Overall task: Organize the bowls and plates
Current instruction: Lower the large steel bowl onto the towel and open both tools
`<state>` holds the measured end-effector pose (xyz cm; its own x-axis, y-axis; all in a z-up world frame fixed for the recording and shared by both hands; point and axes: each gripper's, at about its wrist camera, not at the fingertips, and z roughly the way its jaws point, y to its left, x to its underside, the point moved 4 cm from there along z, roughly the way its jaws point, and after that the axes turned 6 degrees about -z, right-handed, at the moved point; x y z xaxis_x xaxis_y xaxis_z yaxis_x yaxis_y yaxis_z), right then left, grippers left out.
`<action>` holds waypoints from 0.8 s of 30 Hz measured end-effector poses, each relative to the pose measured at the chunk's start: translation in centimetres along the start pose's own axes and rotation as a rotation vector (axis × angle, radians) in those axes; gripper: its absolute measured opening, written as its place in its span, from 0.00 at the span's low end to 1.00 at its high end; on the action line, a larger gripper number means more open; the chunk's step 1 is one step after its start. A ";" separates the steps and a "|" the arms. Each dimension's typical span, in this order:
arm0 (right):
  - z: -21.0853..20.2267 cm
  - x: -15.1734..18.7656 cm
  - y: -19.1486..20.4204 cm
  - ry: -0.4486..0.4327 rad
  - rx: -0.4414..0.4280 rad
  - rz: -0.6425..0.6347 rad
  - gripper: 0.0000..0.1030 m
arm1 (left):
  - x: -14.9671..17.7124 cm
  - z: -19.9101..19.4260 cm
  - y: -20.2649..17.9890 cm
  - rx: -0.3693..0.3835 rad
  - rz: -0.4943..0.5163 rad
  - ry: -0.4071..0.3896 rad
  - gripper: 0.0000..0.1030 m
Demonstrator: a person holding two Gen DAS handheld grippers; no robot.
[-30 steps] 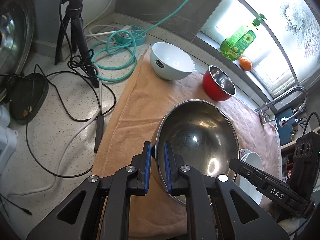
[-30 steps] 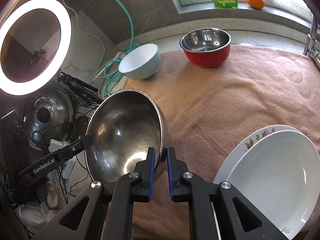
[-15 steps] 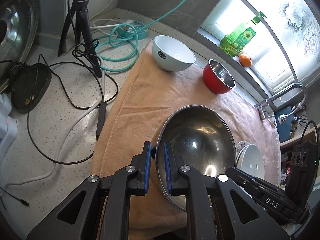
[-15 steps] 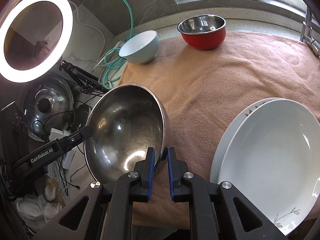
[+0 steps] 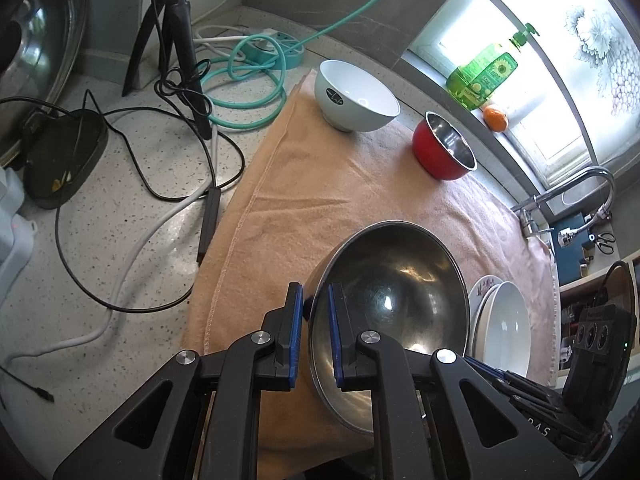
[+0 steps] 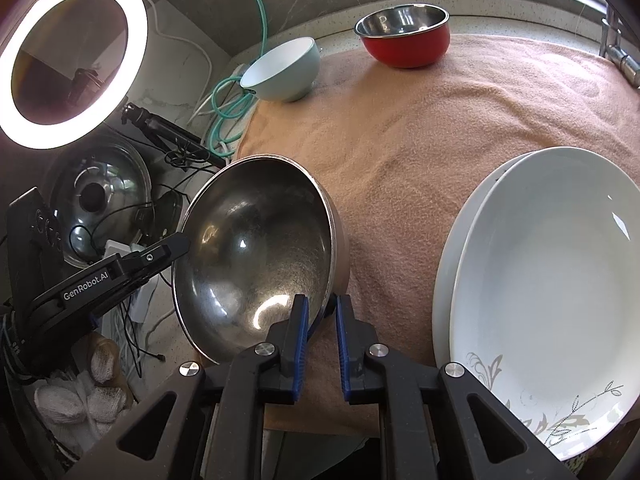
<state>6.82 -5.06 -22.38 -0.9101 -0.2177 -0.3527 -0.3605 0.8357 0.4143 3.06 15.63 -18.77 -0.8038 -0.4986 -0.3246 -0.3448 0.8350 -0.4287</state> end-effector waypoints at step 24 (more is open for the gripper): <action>-0.6 0.6 0.6 -0.003 -0.022 -0.030 0.14 | -1.0 0.1 0.0 0.009 -0.012 -0.012 0.11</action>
<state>5.92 -5.01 -21.91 -0.8982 -0.2409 -0.3678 -0.3919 0.8178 0.4215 3.88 16.15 -18.50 -0.7937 -0.5116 -0.3292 -0.3505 0.8268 -0.4400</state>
